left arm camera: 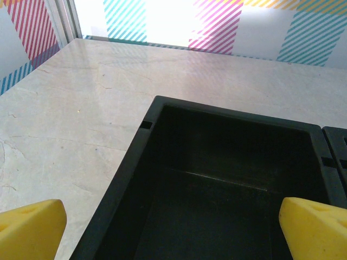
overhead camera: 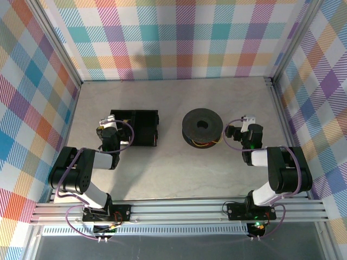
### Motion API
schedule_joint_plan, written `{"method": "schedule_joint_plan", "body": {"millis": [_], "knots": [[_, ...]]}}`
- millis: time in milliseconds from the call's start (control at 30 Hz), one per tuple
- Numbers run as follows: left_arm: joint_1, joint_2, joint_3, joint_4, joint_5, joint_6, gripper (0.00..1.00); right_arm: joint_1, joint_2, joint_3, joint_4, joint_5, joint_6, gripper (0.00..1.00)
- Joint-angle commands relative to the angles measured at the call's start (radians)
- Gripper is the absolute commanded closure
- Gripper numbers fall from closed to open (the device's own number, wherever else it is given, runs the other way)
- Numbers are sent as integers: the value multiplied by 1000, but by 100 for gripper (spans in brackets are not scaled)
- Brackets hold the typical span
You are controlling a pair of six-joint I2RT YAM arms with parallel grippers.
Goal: Wrap the cables
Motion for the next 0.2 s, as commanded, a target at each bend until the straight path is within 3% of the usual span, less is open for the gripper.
{"method": "schedule_joint_plan", "body": {"millis": [0, 167], "knots": [[10, 14, 6, -62, 18, 28, 0, 6, -6, 23, -3, -28, -23, 1], [10, 14, 8, -62, 17, 29, 0, 5, -6, 19, 2, -29, -22, 1]]}}
